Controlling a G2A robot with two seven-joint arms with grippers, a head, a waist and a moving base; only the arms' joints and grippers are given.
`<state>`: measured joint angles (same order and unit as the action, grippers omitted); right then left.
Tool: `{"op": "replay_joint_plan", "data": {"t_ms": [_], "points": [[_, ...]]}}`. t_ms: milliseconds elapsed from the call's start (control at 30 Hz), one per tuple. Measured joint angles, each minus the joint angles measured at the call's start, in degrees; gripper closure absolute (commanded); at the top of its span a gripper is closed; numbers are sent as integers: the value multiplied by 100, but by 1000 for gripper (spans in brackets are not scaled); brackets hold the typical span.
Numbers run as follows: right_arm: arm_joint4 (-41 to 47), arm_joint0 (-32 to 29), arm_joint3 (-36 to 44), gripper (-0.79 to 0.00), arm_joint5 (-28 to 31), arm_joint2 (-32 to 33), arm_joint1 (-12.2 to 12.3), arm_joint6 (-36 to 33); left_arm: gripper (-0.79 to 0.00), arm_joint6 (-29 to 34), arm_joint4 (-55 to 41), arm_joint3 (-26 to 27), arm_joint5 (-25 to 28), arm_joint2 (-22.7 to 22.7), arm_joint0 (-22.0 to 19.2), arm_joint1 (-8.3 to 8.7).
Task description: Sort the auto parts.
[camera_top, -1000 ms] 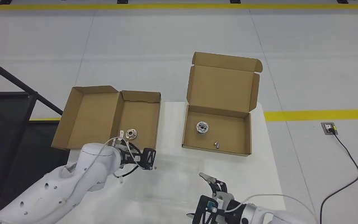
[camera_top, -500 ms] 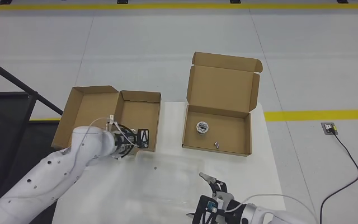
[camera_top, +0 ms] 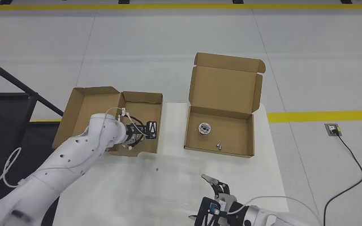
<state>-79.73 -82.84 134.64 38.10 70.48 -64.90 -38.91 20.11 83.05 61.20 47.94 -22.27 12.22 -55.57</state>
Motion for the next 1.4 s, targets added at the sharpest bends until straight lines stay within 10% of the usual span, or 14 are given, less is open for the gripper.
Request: {"op": "replay_joint_plan", "data": {"t_ms": [467, 600, 767, 933, 1400], "points": [[0, 0, 0, -785, 0, 0, 0, 0, 0, -425, 520, -1447, -91, 410, -203, -949], [0, 0, 0, -785, 0, 0, 0, 0, -259, -668, 567, -1805, -47, 388, -255, -1118], [0, 0, 0, -785, 0, 0, 0, 0, -360, -951, 730, -2141, 29, 362, -330, -1282], [0, 0, 0, -785, 0, 0, 0, 0, -542, -1079, 894, -2340, 54, 318, -367, -1387], [0, 0, 0, -785, 0, 0, 0, 0, -683, -1413, 1296, -1958, -115, -283, -445, -1157]]}}
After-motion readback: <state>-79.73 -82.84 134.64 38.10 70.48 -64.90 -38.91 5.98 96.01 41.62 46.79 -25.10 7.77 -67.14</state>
